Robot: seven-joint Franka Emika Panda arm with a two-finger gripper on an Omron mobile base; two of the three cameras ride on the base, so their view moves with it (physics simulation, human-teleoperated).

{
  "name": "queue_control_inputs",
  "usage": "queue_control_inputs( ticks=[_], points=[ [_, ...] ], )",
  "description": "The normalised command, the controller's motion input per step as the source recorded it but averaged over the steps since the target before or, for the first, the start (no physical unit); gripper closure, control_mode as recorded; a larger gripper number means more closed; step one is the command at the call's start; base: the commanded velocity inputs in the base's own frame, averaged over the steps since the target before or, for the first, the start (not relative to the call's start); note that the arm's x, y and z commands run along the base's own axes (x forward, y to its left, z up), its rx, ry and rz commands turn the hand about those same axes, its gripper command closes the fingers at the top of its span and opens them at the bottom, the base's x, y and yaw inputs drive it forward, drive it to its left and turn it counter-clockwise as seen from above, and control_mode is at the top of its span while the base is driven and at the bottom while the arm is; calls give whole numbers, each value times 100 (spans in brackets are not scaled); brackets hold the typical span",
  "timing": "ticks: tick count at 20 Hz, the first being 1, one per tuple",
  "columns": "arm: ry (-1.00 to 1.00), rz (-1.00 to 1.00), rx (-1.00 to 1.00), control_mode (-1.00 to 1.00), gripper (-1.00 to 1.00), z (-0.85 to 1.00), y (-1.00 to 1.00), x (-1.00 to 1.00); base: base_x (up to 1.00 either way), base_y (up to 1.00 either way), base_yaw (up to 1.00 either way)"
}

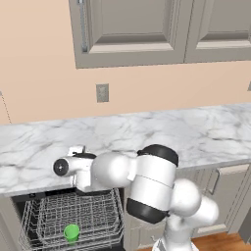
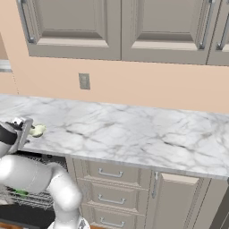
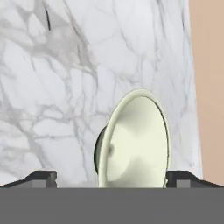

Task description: Pick up the cup and bowl from the counter, place them in the dishwasher, and close the dishwasher door.

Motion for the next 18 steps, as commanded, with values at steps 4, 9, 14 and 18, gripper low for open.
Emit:
queue_control_inputs(
  ticks=[4,9,14,18],
  points=[
    [0,0,-3,-100,-100,-31,22,35,0,0,0],
    [0,0,-1,-100,100,-28,22,28,0,0,0],
    [0,0,0,-100,100,-21,10,9,0,0,0],
    [0,0,0,-100,100,-10,4,5,0,0,0]
  ],
)
